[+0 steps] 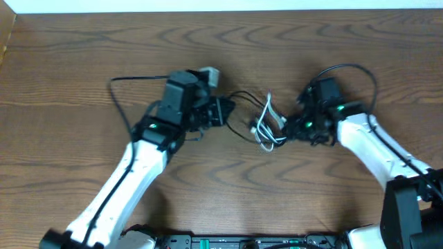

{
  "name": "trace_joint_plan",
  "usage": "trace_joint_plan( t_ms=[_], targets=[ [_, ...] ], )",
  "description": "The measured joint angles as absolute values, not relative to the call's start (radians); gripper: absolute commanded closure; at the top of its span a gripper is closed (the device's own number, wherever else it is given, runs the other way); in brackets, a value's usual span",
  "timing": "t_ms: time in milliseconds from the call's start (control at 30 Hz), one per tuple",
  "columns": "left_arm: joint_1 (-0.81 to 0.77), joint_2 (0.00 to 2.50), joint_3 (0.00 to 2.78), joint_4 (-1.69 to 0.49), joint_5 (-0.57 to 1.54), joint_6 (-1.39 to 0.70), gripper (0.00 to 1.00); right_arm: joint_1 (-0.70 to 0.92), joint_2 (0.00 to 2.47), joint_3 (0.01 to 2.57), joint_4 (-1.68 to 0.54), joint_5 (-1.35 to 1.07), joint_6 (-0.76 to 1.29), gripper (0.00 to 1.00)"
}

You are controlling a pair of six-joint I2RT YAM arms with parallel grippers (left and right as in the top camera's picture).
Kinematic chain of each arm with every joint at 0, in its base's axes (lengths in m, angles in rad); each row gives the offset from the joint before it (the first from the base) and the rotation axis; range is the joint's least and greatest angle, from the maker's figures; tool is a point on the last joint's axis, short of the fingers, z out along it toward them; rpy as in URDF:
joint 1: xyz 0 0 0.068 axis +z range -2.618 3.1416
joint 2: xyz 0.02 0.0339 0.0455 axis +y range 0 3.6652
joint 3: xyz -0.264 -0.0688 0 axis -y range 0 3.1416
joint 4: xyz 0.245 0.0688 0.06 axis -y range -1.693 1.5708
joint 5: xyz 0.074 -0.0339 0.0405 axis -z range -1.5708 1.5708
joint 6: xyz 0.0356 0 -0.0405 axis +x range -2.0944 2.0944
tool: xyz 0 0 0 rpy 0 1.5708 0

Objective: Untangle cables

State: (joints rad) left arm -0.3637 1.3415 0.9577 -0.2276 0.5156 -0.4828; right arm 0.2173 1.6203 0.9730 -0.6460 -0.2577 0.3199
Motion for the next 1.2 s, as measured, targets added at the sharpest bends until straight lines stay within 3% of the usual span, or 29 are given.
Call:
trace_joint_plan(
  t_ms=[267,400,500,600,700,800,933,1033,1067,1100,1167,1200],
  targets=[
    [-0.166,1.24,0.965,-0.352,0.464,-0.47,0.92,0.036,1.621,1.016,-0.658,-0.163,0.349,0.36],
    [-0.165,1.24,0.965,-0.316,0.535,-0.47,0.92,0.056,1.621,1.027,-0.627,-0.368,0.238,0.3],
    [-0.168,1.242,0.968,-0.106,0.716,-0.49,0.92,0.128,1.621,1.028,-0.614,-0.482,0.165,0.2],
    [-0.169,1.243,0.969,0.12,0.879,-0.588,0.92,0.2,1.621,1.028,-0.579,-0.518,0.126,0.21],
    [-0.17,1.243,0.971,0.294,0.957,-0.692,0.92,0.267,1.621,1.029,-0.509,-0.525,0.119,0.19],
    [-0.17,1.243,0.971,0.403,0.991,-0.799,0.92,0.276,1.621,1.029,-0.439,-0.514,0.133,0.09],
    [-0.17,1.242,0.971,0.656,1.035,-0.993,0.92,0.276,1.621,1.032,-0.268,-0.566,0.173,0.14],
    [-0.17,1.243,0.971,0.709,1.042,-1.075,0.92,0.276,1.622,1.034,-0.129,-0.682,0.182,0.14],
    [-0.17,1.243,0.971,0.718,1.044,-1.094,0.92,0.276,1.622,1.034,-0.099,-0.712,0.182,0.16],
    [-0.17,1.244,0.971,0.727,1.046,-1.114,0.92,0.276,1.622,1.034,-0.062,-0.752,0.182,0.25],
    [-0.17,1.244,0.971,0.757,1.046,-1.141,0.92,0.276,1.622,1.034,-0.033,-0.78,0.186,0.8],
    [-0.17,1.244,0.971,0.759,1.046,-1.147,0.92,0.277,1.622,1.034,-0.032,-0.784,0.183,0.99]
  ],
)
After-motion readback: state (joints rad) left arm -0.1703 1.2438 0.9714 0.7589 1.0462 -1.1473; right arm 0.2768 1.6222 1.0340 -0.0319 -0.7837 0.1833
